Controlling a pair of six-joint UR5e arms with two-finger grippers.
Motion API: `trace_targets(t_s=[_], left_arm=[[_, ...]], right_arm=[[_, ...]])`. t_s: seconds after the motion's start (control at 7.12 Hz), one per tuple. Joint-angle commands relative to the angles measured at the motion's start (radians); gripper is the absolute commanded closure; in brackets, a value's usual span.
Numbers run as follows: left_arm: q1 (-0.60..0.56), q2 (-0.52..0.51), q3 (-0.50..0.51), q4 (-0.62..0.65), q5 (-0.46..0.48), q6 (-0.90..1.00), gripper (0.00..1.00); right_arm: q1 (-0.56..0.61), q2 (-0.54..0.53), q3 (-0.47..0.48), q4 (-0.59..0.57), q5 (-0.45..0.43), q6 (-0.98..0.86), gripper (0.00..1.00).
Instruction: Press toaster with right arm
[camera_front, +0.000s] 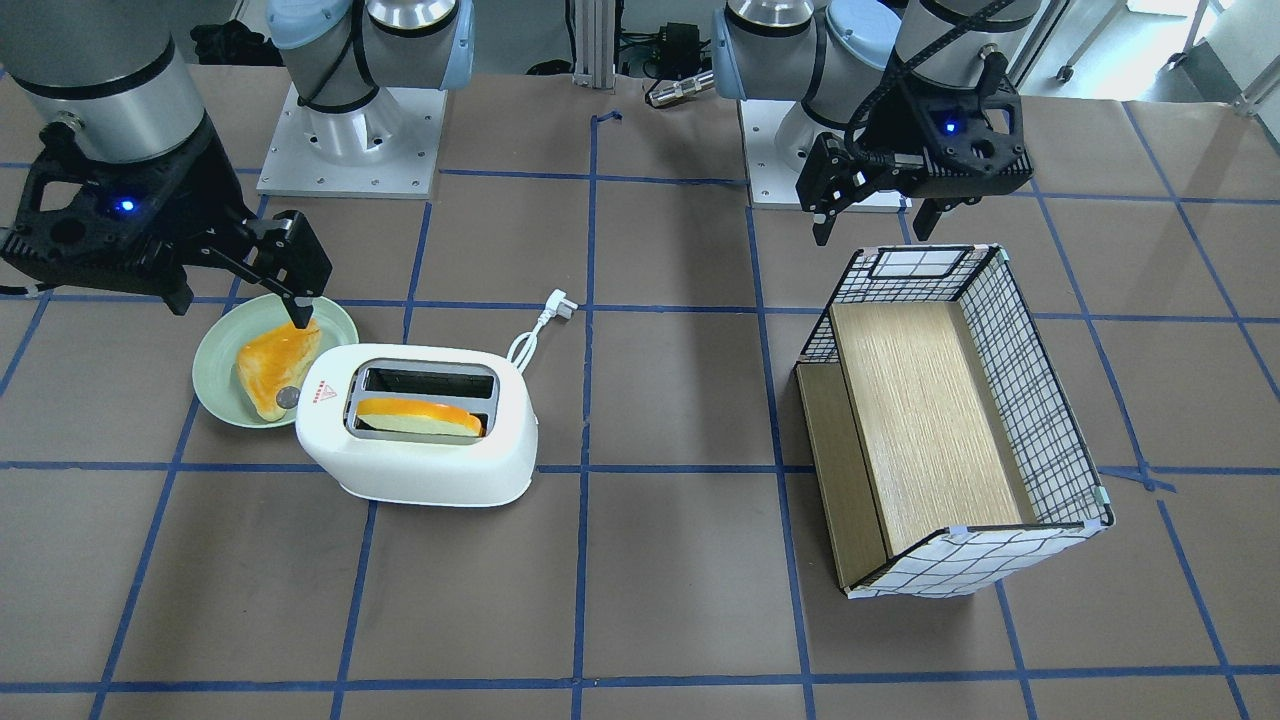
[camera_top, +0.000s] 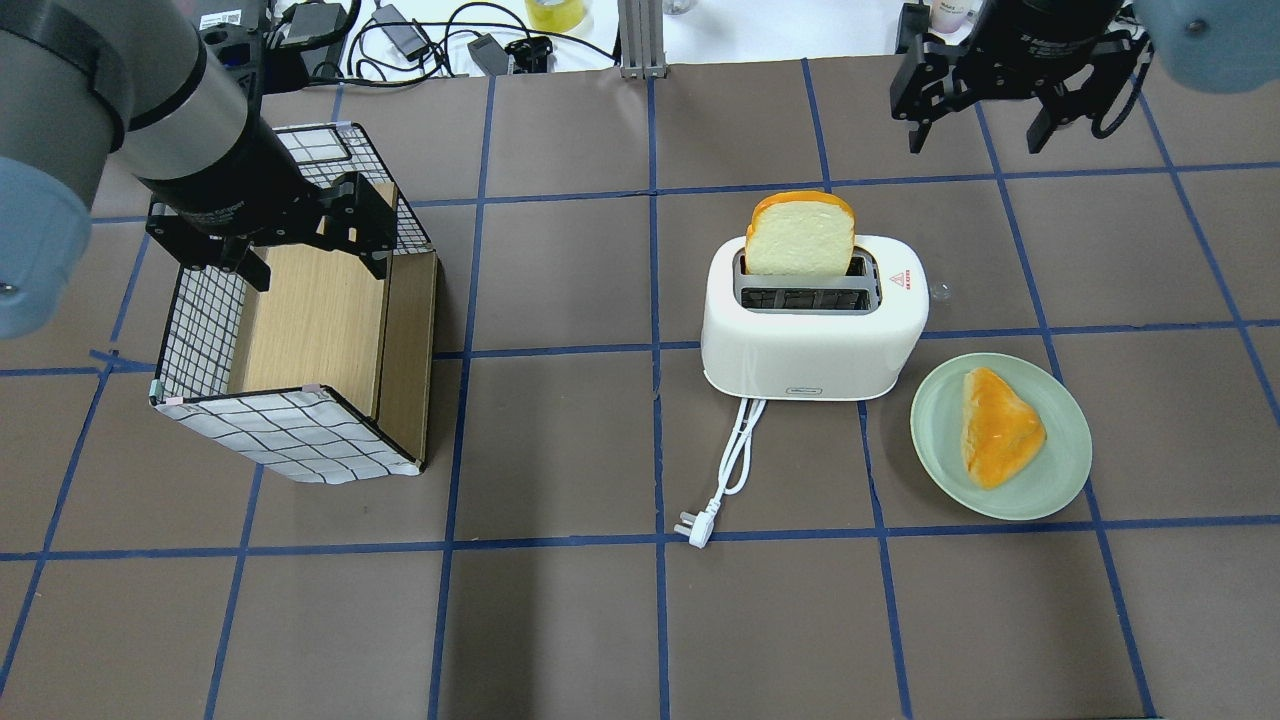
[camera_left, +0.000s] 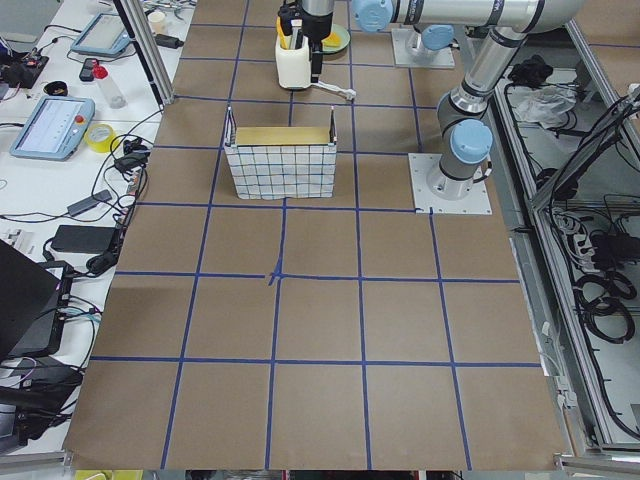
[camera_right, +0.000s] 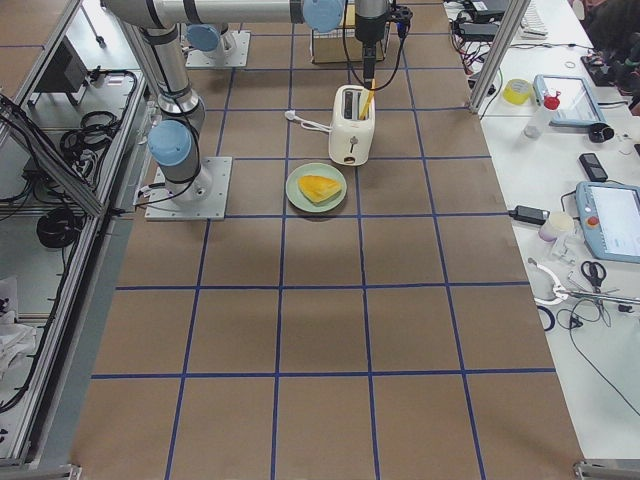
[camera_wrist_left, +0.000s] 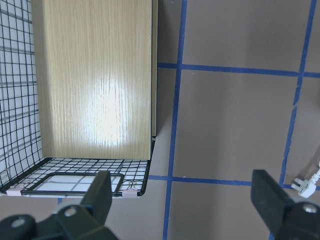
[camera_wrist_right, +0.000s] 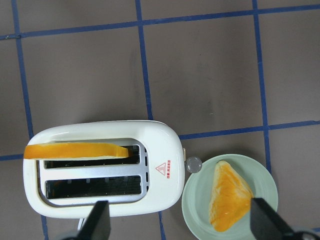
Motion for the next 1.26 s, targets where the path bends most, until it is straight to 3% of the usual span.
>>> trace_targets(t_s=[0.0,0.14,0.56,1.12], left_arm=[[0.0,0.0,0.0,0.0,0.0,0.0,0.0],[0.0,0.0,0.0,0.0,0.0,0.0,0.0],[0.0,0.0,0.0,0.0,0.002,0.0,0.0],[0.0,0.0,0.0,0.0,0.002,0.0,0.0]], right_arm=[[0.007,0.013,0.001,-0.01,0.069,-0.054,0.0],[0.007,0.015,0.003,-0.01,0.121,-0.058,0.0],[-0.009,0.013,0.0,-0.001,0.021,-0.065,0.0],[-0.006,-0.014,0.02,0.163,0.028,-0.05,0.01]])
